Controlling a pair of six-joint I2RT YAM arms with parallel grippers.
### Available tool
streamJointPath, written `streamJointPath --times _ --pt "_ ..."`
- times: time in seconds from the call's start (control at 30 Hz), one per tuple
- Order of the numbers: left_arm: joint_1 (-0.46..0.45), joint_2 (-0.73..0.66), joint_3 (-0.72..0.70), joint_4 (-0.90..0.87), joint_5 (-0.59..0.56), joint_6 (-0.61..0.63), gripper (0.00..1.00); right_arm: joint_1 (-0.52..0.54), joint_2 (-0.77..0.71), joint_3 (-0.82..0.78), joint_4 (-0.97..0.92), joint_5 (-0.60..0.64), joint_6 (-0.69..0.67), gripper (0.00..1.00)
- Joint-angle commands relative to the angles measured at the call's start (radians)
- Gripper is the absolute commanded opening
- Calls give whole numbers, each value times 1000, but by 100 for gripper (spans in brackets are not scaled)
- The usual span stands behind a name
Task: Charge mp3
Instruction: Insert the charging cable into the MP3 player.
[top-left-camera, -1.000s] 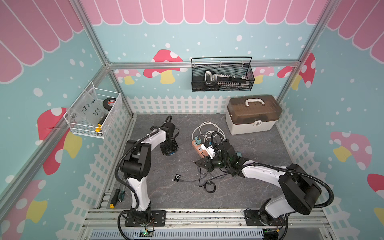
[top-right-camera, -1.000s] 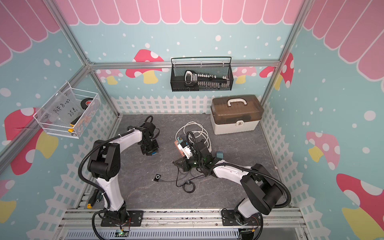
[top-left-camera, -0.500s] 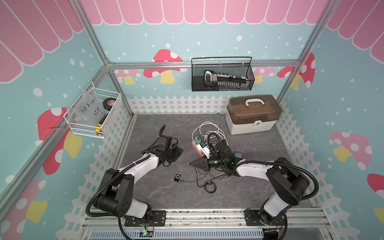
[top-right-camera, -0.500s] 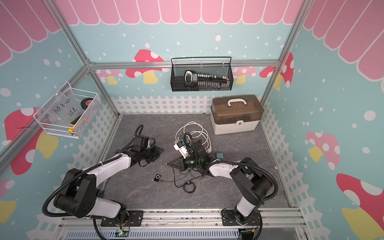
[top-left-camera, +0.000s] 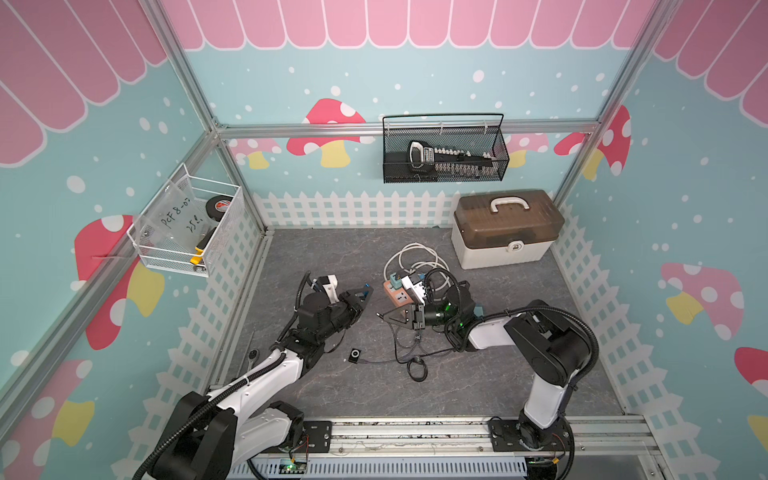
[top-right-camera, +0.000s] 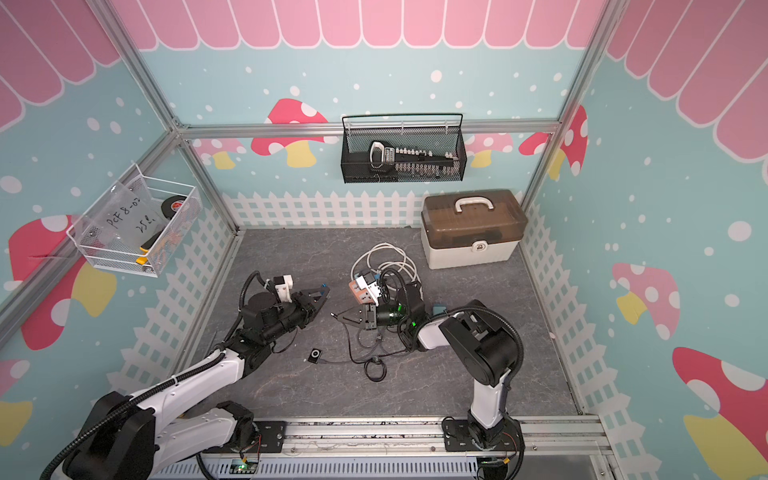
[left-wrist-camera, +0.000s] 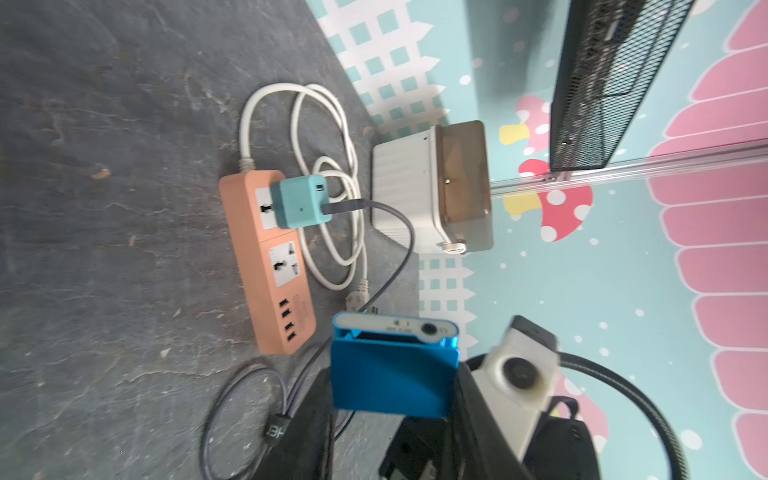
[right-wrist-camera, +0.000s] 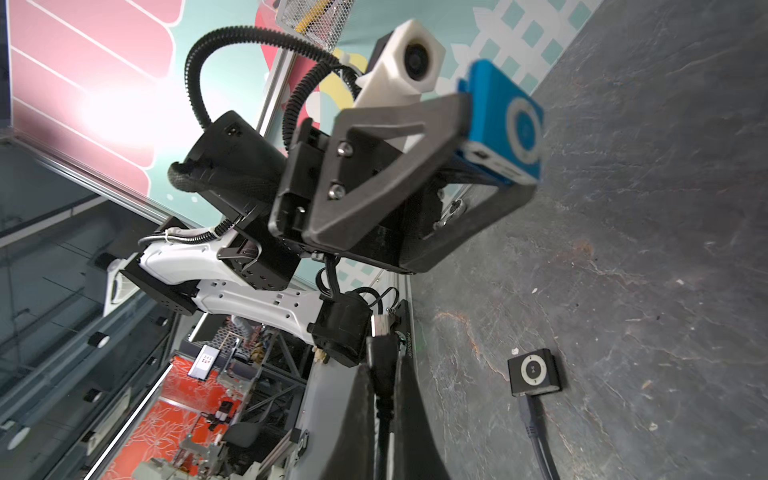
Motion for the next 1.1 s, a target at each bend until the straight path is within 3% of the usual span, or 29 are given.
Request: streamJointPath --times 0.0,0.2,0.5,1.07 --pt "-6 -17 -55 126 -28 -42 0 -6 2 2 181 -30 122 0" --pt "-6 -18 -125 269 -20 -72 0 -24 1 -1 181 -18 143 0" --pt "-111 -11 -179 476 -61 -68 0 -29 37 23 181 1 171 0" --pt "-150 18 -246 572 -135 -73 0 -42 13 38 182 28 208 0"
